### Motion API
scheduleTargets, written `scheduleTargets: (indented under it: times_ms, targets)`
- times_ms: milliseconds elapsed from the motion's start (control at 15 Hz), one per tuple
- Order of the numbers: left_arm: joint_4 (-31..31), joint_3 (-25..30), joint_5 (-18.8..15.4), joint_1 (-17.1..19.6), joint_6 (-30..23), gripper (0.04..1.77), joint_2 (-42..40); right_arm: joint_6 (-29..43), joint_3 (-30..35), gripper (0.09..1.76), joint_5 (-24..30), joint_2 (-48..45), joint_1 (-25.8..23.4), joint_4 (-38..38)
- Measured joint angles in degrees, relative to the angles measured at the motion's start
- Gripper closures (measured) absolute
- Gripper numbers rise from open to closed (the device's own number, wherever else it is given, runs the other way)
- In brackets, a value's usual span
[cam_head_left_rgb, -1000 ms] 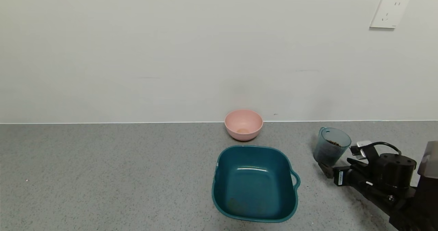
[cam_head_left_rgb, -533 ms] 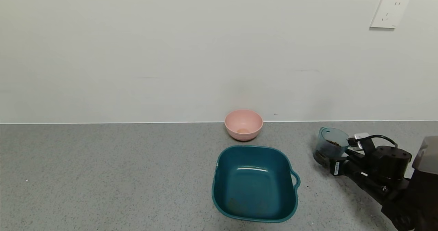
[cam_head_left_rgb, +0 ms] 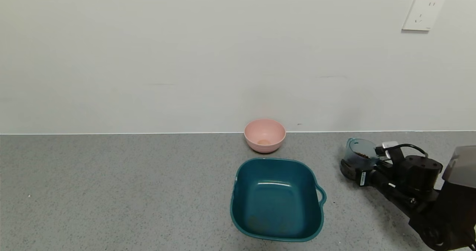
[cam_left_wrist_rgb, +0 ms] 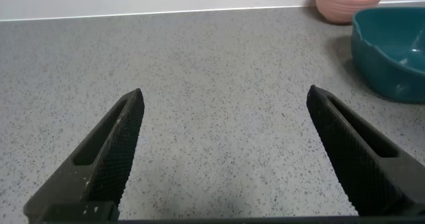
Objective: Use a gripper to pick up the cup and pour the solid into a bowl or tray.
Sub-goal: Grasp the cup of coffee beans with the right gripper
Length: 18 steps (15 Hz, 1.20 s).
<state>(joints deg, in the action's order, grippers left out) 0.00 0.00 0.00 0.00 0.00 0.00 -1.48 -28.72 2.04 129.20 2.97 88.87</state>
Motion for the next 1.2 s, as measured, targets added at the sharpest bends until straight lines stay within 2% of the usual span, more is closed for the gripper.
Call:
scheduleTargets:
  times_ms: [400,533,600,1200]
  targets:
    - [0.0,0.0,0.0,0.0,0.0,0.05,0.0,-0.1,-1.2,0.09,-0.7,0.4,0.1,0.0]
    - [0.0,0.0,0.0,0.0,0.0,0.05,0.0,-0.1,-1.3,0.41,-0.7,0.6,0.1,0.0]
    - [0.0,0.0,0.0,0.0,0.0,0.05,0.0,0.0,-1.3,0.46,-0.7,0.7,0.1,0.0]
    - [0.0,0.0,0.0,0.0,0.0,0.05,0.0,-0.5,-1.3,0.49,-0.7,0.7,0.4,0.0]
